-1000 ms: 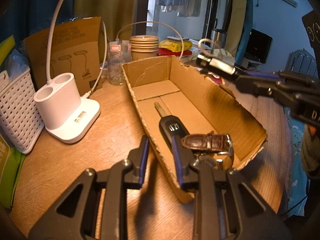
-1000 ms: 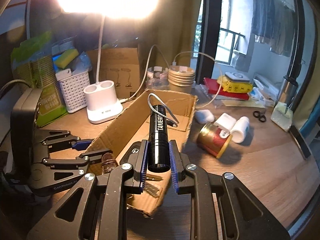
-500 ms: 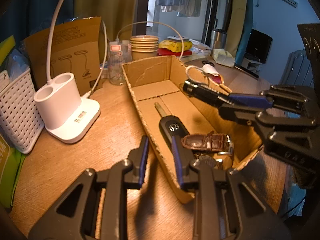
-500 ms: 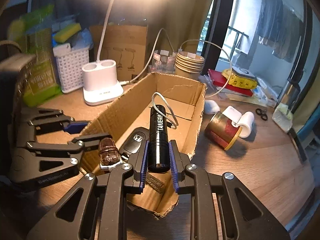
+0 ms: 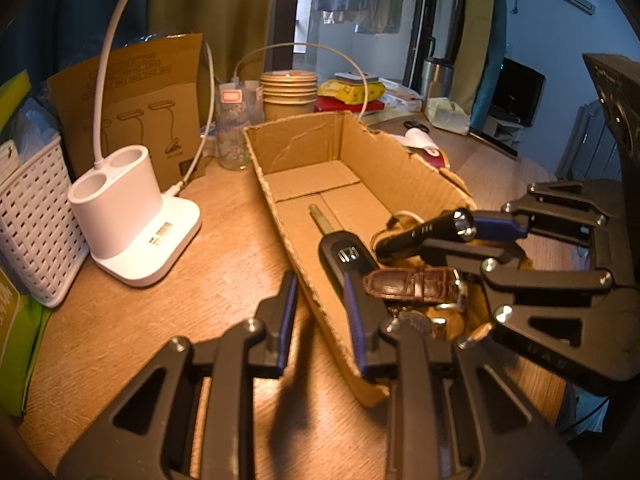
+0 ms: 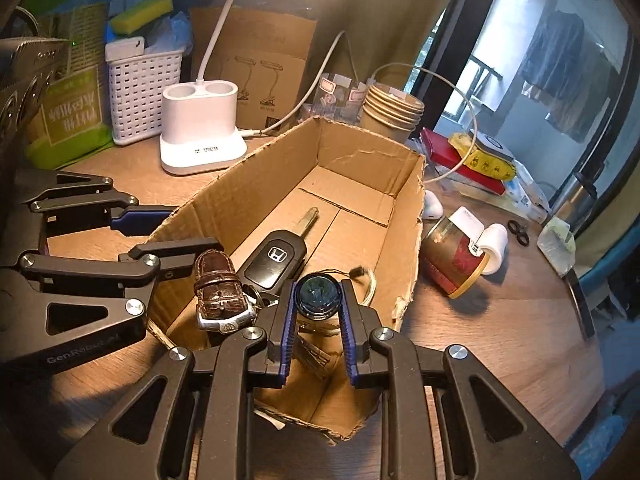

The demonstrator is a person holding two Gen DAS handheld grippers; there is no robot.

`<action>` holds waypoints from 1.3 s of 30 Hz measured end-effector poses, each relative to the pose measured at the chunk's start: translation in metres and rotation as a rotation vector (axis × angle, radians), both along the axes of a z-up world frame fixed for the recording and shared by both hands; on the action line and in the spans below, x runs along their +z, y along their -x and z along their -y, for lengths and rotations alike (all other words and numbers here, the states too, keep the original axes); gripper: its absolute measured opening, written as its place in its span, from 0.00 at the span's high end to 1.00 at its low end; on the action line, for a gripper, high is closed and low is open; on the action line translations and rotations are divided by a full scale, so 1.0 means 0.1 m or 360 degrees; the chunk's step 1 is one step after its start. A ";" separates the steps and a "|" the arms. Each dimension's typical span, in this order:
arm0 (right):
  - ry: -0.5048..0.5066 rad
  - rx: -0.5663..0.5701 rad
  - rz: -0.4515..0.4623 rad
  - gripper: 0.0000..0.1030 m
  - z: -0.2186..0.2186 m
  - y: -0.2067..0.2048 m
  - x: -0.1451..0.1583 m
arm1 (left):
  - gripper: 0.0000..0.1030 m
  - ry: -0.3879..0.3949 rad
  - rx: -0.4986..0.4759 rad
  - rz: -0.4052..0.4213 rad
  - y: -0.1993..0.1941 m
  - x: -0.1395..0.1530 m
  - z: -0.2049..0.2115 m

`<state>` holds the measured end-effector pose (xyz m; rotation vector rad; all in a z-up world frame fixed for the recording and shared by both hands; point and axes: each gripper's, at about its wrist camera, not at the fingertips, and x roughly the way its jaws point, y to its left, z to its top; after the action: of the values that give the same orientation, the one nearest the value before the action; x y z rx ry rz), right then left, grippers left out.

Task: Organize rigid objects
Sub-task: 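Lower the flashlight into the box and open the right gripper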

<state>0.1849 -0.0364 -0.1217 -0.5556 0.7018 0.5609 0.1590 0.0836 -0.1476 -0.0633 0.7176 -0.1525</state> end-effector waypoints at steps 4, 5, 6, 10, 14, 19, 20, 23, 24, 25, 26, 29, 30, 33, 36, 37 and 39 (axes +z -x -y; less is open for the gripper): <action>0.0000 0.0000 0.0000 0.79 0.00 -0.01 0.00 | 0.75 -0.0001 0.0000 0.0000 0.00 0.00 0.00; 0.0000 0.0001 0.0000 0.79 0.00 0.00 0.00 | 0.75 0.0000 0.0000 0.0000 0.00 0.00 0.00; -0.0001 0.0002 -0.0001 0.79 0.00 0.00 0.00 | 0.75 0.0000 0.0001 0.0000 0.00 0.00 0.00; 0.0000 0.0013 0.0010 0.79 -0.03 -0.03 0.00 | 0.75 0.0005 0.0009 -0.0002 0.00 0.00 -0.01; -0.0023 0.0021 -0.0005 0.79 -0.05 -0.05 0.02 | 0.75 0.0007 0.0017 -0.0004 0.01 0.00 -0.02; -0.0095 -0.0020 -0.0089 0.75 0.03 -0.10 0.03 | 0.75 0.0005 0.0011 -0.0004 0.01 -0.01 -0.02; -0.0098 -0.0026 -0.0095 0.73 0.04 -0.10 0.03 | 0.75 0.0006 0.0012 -0.0004 0.00 -0.01 -0.02; -0.0118 -0.0041 -0.0115 0.70 0.08 -0.10 0.04 | 0.74 0.0004 0.0012 -0.0004 0.00 -0.01 -0.02; -0.0128 -0.0040 -0.0121 0.69 0.10 -0.09 0.05 | 0.74 0.0005 0.0013 -0.0003 0.00 -0.01 -0.02; -0.0137 -0.0038 -0.0122 0.69 0.11 -0.08 0.06 | 0.74 0.0006 0.0013 -0.0004 0.00 -0.01 -0.02; -0.0145 -0.0036 -0.0119 0.68 0.13 -0.08 0.07 | 0.74 0.0005 0.0012 -0.0004 0.00 -0.01 -0.02; -0.0181 -0.0026 -0.0116 0.66 0.17 -0.05 0.12 | 0.74 0.0006 0.0013 -0.0004 0.00 0.00 -0.03; -0.0190 -0.0023 -0.0118 0.65 0.17 -0.05 0.12 | 0.74 0.0006 0.0013 -0.0004 0.00 -0.01 -0.02; -0.0233 -0.0019 -0.0108 0.65 0.21 -0.05 0.17 | 0.74 0.0006 0.0013 -0.0004 0.00 -0.01 -0.02; -0.0296 -0.0020 -0.0109 0.60 0.27 -0.05 0.24 | 0.74 0.0005 0.0013 -0.0004 0.00 -0.01 -0.02; -0.0312 -0.0026 -0.0104 0.56 0.29 -0.06 0.27 | 0.74 0.0006 0.0012 -0.0004 0.00 -0.01 -0.02; -0.0343 -0.0046 -0.0093 0.54 0.34 -0.08 0.31 | 0.74 0.0006 0.0013 -0.0004 0.00 -0.01 -0.02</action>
<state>0.1931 -0.0700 -0.0905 -0.3287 0.6939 0.6190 0.1592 0.0854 -0.1484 -0.0698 0.7196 -0.1460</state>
